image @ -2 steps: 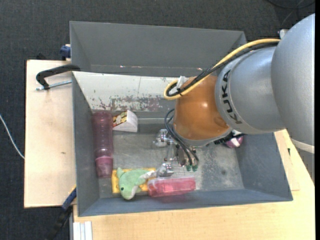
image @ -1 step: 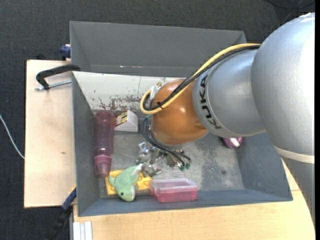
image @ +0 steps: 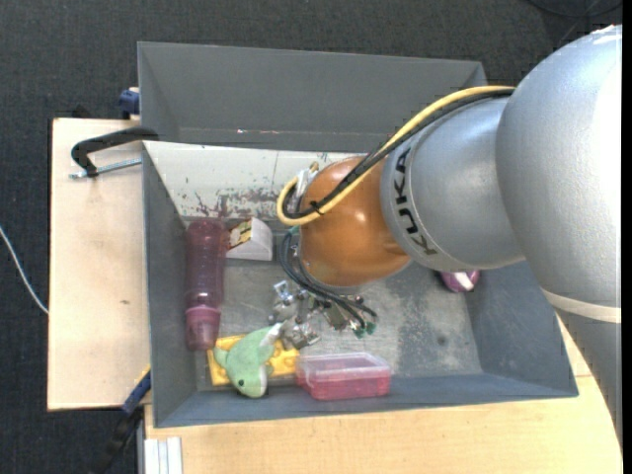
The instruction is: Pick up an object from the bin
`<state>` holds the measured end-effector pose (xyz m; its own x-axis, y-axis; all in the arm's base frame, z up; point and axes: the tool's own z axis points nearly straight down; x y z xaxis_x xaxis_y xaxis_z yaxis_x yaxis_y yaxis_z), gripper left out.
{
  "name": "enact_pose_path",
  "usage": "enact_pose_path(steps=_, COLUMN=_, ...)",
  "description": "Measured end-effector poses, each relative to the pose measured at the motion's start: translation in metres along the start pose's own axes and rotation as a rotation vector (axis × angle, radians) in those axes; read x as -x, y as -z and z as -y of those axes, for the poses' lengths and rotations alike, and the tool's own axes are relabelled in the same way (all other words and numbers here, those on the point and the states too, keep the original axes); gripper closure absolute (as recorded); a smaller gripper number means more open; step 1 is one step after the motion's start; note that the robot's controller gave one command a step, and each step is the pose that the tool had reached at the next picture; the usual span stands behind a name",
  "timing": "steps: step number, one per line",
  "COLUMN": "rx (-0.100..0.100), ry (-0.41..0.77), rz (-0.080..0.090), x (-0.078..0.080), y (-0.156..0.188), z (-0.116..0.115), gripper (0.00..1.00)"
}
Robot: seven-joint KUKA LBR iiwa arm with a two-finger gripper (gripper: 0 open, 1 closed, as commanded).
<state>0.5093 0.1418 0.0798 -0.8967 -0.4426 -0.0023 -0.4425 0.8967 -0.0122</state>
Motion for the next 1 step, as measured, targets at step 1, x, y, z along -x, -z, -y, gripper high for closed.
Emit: enact_pose_path(steps=1, rx=-0.001, ry=0.121, rz=-0.011, x=0.0114, y=-0.0005, z=-0.0054, gripper=1.0)
